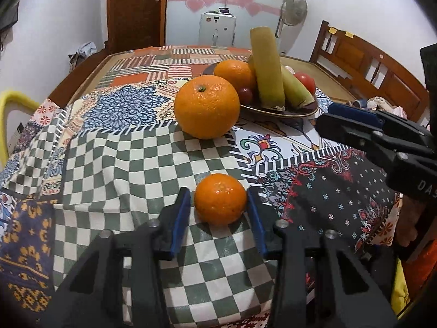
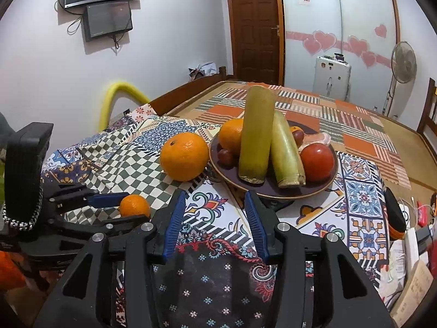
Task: Organize fruits
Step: 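Grasp the small mandarin with the left tool while the right tool grasps the large orange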
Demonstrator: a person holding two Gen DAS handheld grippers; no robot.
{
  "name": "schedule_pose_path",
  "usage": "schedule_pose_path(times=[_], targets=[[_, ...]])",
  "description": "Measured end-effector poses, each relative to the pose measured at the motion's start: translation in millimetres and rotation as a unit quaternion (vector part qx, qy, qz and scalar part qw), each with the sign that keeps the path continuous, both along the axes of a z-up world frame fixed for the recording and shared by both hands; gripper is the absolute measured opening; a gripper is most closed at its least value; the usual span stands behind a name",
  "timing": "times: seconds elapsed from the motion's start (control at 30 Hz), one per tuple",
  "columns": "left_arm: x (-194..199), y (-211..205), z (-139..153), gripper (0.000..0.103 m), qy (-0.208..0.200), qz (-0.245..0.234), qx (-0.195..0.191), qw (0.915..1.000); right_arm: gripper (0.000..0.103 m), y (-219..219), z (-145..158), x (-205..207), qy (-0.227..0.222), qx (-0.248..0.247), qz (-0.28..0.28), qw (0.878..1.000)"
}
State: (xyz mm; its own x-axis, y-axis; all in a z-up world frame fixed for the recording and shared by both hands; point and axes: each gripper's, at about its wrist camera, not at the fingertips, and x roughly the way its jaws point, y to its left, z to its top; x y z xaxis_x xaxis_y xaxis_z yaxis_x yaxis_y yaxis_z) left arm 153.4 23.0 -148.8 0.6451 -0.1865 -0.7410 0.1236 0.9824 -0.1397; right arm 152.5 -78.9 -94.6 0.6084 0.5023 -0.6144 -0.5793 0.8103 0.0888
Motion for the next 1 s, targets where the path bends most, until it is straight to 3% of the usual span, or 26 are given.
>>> schedule_pose_path(times=[0.33, 0.53, 0.83, 1.0], targets=[[-10.0, 15.4, 8.1, 0.037, -0.03, 0.004, 0.009, 0.9995, 0.042, 24.1, -3.9, 8.8, 0.005, -0.013, 0.022, 1.0], [-17.3, 41.0, 25.4, 0.037, -0.06, 0.033, 0.023, 0.9973, 0.057, 48.4, 4.2, 17.6, -0.008, -0.026, 0.039, 0.999], [-18.9, 66.3, 30.3, 0.037, -0.07, 0.05, 0.013, 0.9962, 0.057, 86.3, -5.5, 32.7, -0.008, -0.075, 0.057, 0.996], [-20.6, 68.4, 29.0, 0.037, -0.075, 0.048, 0.01, 0.996, 0.071, 96.3, -11.3, 36.0, -0.019, -0.096, 0.051, 0.994]])
